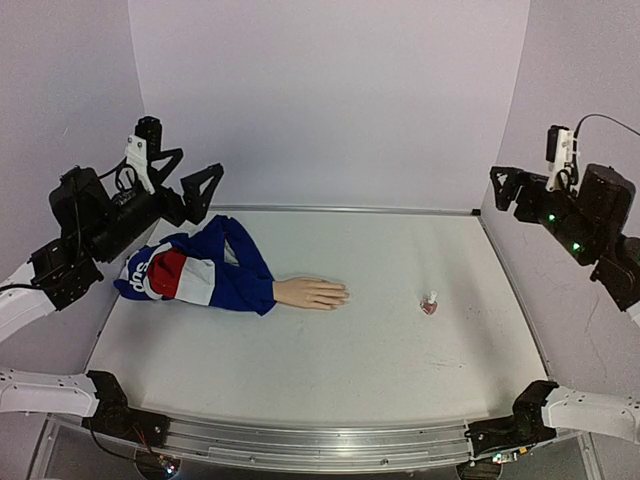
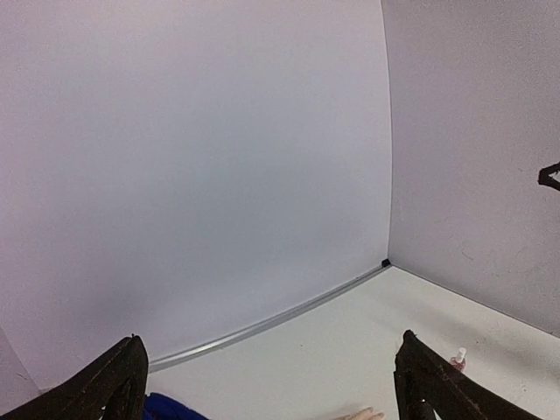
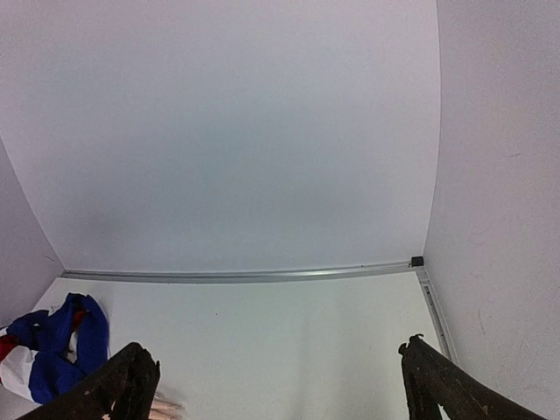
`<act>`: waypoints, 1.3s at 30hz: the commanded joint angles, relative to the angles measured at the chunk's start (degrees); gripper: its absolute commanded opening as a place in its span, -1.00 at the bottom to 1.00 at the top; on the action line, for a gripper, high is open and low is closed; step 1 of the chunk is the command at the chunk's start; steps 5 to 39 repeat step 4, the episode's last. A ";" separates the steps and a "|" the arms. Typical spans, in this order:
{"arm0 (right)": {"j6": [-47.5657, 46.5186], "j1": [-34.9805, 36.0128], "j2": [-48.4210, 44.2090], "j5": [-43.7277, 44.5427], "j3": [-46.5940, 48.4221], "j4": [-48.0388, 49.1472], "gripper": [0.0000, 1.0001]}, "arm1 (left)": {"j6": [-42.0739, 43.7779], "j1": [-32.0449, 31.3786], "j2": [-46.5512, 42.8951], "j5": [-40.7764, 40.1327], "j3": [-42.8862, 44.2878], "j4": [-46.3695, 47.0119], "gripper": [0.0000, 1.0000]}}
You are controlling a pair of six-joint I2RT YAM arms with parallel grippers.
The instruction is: Paint the nails
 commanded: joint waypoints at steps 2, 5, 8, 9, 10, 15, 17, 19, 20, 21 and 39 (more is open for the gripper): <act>-2.83 -0.21 -3.99 -1.08 1.01 -1.80 0.96 | 2.72 0.10 -3.14 -3.31 2.42 -0.04 0.99; -3.18 -0.25 -4.42 -2.16 0.84 -1.68 0.96 | 2.80 0.10 -3.80 -3.95 2.20 -0.34 0.99; -3.18 -0.25 -4.42 -2.16 0.84 -1.68 0.96 | 2.80 0.10 -3.80 -3.95 2.20 -0.34 0.99; -3.18 -0.25 -4.42 -2.16 0.84 -1.68 0.96 | 2.80 0.10 -3.80 -3.95 2.20 -0.34 0.99; -3.18 -0.25 -4.42 -2.16 0.84 -1.68 0.96 | 2.80 0.10 -3.80 -3.95 2.20 -0.34 0.99; -3.18 -0.25 -4.42 -2.16 0.84 -1.68 0.96 | 2.80 0.10 -3.80 -3.95 2.20 -0.34 0.99; -3.18 -0.25 -4.42 -2.16 0.84 -1.68 0.96 | 2.80 0.10 -3.80 -3.95 2.20 -0.34 0.99; -3.18 -0.25 -4.42 -2.16 0.84 -1.68 0.96 | 2.80 0.10 -3.80 -3.95 2.20 -0.34 0.99; -3.18 -0.25 -4.42 -2.16 0.84 -1.68 0.96 | 2.80 0.10 -3.80 -3.95 2.20 -0.34 0.99; -3.18 -0.25 -4.42 -2.16 0.84 -1.68 0.96 | 2.80 0.10 -3.80 -3.95 2.20 -0.34 0.99; -3.18 -0.25 -4.42 -2.16 0.84 -1.68 0.96 | 2.80 0.10 -3.80 -3.95 2.20 -0.34 0.99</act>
